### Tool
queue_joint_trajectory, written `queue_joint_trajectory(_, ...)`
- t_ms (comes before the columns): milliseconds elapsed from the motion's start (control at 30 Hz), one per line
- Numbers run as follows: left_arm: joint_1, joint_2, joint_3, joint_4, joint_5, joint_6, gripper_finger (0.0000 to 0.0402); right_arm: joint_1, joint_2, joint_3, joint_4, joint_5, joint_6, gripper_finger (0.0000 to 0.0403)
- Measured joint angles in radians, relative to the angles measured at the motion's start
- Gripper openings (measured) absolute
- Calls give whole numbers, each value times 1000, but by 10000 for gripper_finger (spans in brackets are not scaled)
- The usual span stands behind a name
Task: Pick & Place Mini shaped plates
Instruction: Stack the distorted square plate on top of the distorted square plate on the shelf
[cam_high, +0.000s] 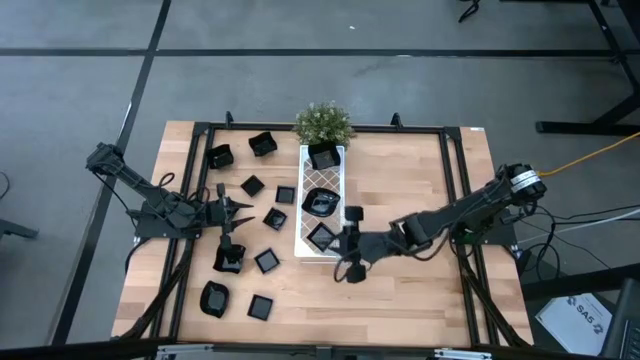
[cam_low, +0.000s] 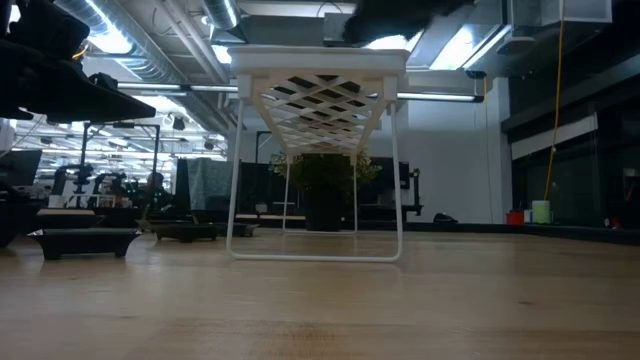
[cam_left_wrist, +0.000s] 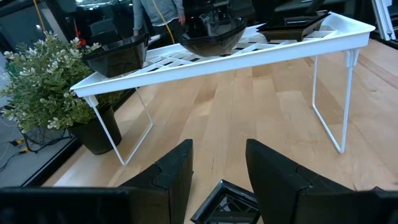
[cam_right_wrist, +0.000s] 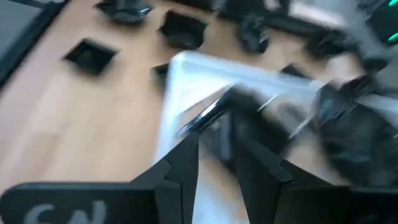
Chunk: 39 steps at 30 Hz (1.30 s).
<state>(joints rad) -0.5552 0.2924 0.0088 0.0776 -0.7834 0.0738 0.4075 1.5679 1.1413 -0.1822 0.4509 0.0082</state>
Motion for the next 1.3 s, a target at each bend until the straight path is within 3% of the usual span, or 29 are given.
queue_joint_trajectory(267, 0, 0, 0, 1, 0, 0, 143, 111, -113, -194, 91, -18, 81, 102)
queue_joint_trajectory(400, 0, 0, 0, 0, 0, 0, 143, 110, -224, -349, 137, -115, 185, 102)
queue_joint_trajectory(533, 0, 0, 0, 0, 0, 0, 143, 109, -354, -548, 385, -237, 132, 102)
queue_joint_trajectory(733, 0, 0, 0, 0, 0, 0, 143, 73, -549, -852, 649, -242, 95, 102)
queue_joint_trajectory(967, 0, 0, 0, 0, 0, 0, 143, 30, -748, -1080, 861, -296, 29, 102)
queue_joint_trajectory(1300, 0, 0, 0, 0, 0, 0, 143, -82, -961, -1135, 723, -376, -46, 102)
